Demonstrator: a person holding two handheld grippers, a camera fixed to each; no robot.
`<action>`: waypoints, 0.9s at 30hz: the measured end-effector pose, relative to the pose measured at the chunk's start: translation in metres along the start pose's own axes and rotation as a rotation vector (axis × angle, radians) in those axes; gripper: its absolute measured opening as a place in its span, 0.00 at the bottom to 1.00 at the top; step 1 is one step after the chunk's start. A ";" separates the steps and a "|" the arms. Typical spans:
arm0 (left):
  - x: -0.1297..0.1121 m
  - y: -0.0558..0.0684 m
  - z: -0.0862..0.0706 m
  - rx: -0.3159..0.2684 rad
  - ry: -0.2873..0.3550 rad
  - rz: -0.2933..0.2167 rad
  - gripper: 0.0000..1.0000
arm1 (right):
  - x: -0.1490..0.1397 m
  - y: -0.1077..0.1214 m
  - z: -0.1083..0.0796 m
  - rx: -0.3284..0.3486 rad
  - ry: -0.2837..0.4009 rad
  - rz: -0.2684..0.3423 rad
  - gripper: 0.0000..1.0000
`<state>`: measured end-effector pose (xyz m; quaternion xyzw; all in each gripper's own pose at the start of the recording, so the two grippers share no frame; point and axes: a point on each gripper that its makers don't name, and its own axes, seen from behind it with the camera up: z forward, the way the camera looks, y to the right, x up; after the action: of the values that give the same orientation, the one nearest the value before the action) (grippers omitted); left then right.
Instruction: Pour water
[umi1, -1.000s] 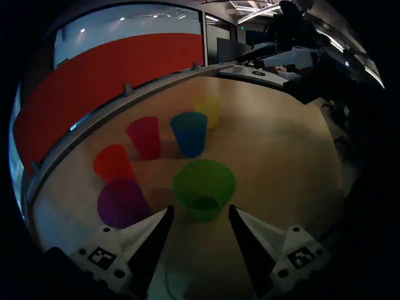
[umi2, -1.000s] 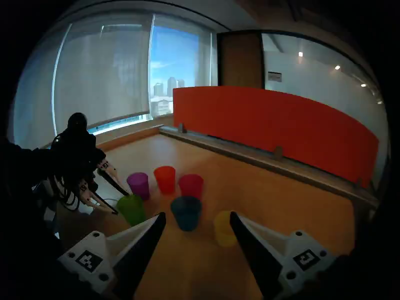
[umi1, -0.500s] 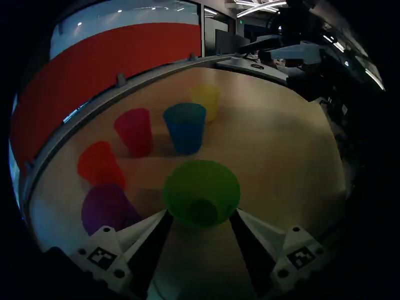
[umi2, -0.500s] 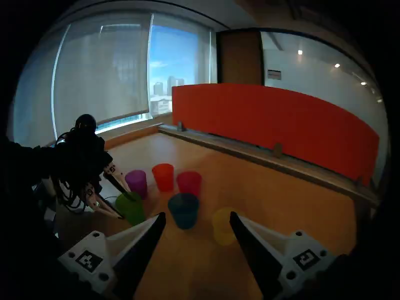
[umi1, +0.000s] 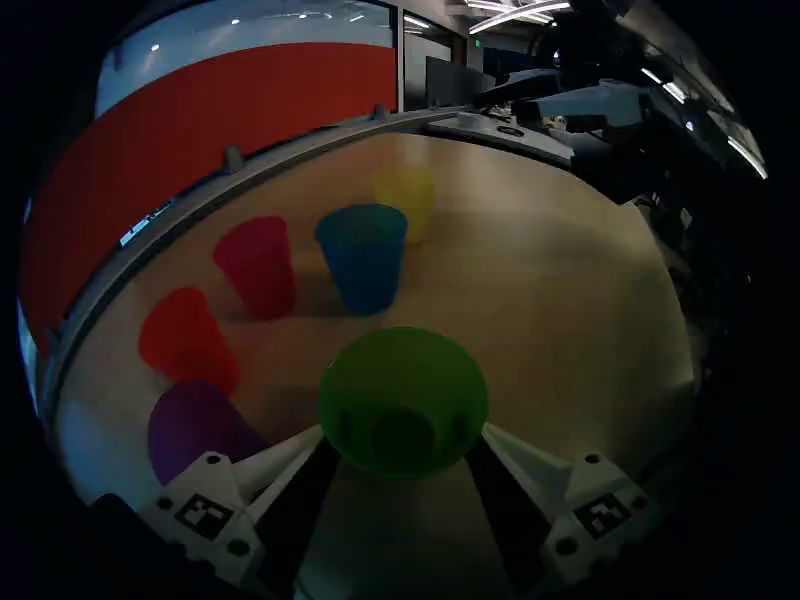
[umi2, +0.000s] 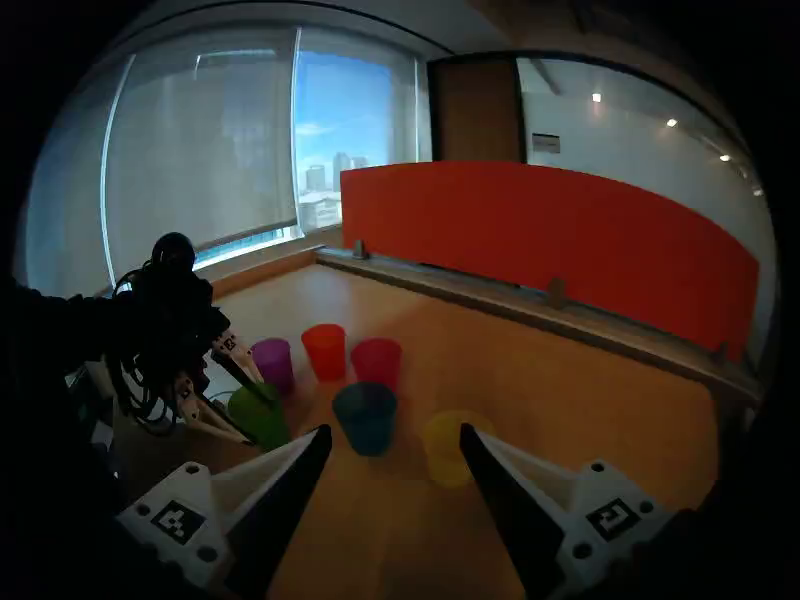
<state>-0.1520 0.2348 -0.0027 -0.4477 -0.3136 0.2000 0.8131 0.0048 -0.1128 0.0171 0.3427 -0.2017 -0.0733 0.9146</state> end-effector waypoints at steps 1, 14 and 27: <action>0.000 0.001 0.000 -0.002 0.002 -0.001 0.80 | 0.000 0.000 0.000 0.000 0.000 -0.001 0.99; 0.004 0.007 0.002 -0.018 0.030 -0.013 0.80 | -0.001 -0.001 0.002 0.001 -0.002 -0.002 0.99; 0.020 0.004 -0.017 -0.013 0.103 -0.055 0.79 | 0.001 -0.006 0.003 0.008 0.003 0.008 0.99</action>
<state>-0.1261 0.2390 -0.0064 -0.4538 -0.2848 0.1521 0.8306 0.0045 -0.1196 0.0159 0.3455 -0.2019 -0.0683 0.9139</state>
